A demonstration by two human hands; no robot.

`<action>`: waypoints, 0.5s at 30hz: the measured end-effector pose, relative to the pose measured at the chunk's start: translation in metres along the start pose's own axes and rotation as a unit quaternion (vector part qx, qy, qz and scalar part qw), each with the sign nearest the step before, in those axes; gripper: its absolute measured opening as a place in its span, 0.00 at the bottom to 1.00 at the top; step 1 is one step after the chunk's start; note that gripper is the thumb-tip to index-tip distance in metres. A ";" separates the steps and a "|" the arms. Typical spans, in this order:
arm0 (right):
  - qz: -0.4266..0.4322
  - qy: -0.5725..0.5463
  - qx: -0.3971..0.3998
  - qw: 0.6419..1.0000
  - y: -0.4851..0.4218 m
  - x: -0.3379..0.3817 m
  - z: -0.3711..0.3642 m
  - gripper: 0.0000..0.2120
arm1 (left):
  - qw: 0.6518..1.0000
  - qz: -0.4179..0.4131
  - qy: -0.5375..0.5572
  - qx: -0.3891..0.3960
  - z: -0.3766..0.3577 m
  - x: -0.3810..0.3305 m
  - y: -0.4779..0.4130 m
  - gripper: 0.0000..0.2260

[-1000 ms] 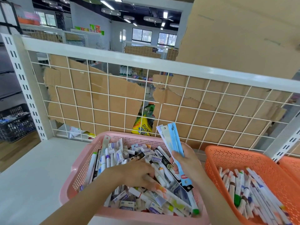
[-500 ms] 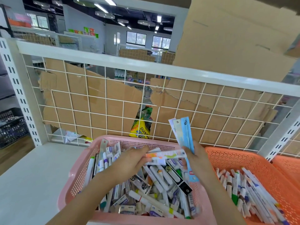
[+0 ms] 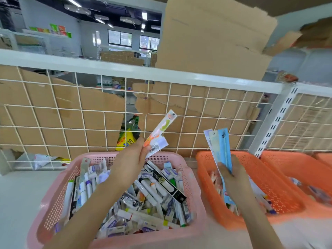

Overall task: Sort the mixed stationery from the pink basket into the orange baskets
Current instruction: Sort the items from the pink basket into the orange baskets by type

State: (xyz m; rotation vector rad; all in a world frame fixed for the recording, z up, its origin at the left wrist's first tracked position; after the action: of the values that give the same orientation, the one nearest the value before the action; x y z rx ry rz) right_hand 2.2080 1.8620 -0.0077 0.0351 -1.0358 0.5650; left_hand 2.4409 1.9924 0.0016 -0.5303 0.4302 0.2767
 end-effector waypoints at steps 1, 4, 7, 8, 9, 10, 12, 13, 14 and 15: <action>-0.001 0.005 -0.010 1.000 0.003 -0.003 0.008 0.02 | 1.000 0.001 -0.009 0.003 -0.003 -0.004 -0.002 0.09; -0.002 0.032 -0.039 0.999 0.011 -0.015 0.031 0.02 | 0.999 0.024 -0.033 0.022 -0.013 -0.016 -0.004 0.10; -0.011 0.059 -0.065 0.996 0.019 -0.032 0.056 0.02 | 0.997 0.041 -0.052 0.028 -0.027 -0.022 -0.002 0.12; -0.019 0.066 -0.074 0.995 0.023 -0.038 0.064 0.02 | 0.997 0.049 -0.052 0.030 -0.031 -0.025 -0.001 0.13; -0.024 0.076 -0.085 0.993 0.026 -0.045 0.072 0.02 | 0.997 0.056 -0.046 0.030 -0.035 -0.027 0.001 0.13; -0.028 0.088 -0.094 0.991 0.029 -0.051 0.080 0.02 | 0.997 0.061 -0.039 0.030 -0.039 -0.030 0.003 0.12; -0.037 0.104 -0.112 0.987 0.036 -0.064 0.097 0.03 | 0.997 0.065 -0.032 0.027 -0.045 -0.038 0.006 0.11; -0.042 0.112 -0.119 0.986 0.039 -0.071 0.106 0.04 | 0.997 0.067 -0.027 0.024 -0.048 -0.043 0.008 0.10; -0.050 0.117 -0.122 0.984 0.043 -0.077 0.115 0.06 | 0.997 0.069 -0.023 0.022 -0.051 -0.048 0.009 0.09; -0.055 0.115 -0.122 0.984 0.045 -0.084 0.124 0.08 | 0.997 0.070 -0.023 0.019 -0.054 -0.054 0.010 0.08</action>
State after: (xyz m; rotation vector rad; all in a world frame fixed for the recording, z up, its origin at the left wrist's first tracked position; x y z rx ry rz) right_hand 2.0561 1.8296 -0.0222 -0.1854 -0.8664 0.3299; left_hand 2.3728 1.9637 -0.0197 -0.4570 0.4280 0.4128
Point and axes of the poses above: each hand's wrist, its own y-axis away from the middle knuckle, its own z-axis out of the back of the hand, x = y × z, the point moved 2 cm from there along -y, towards the middle knuckle, and after that the axes turned 9 degrees about x, right-handed, at the moved point
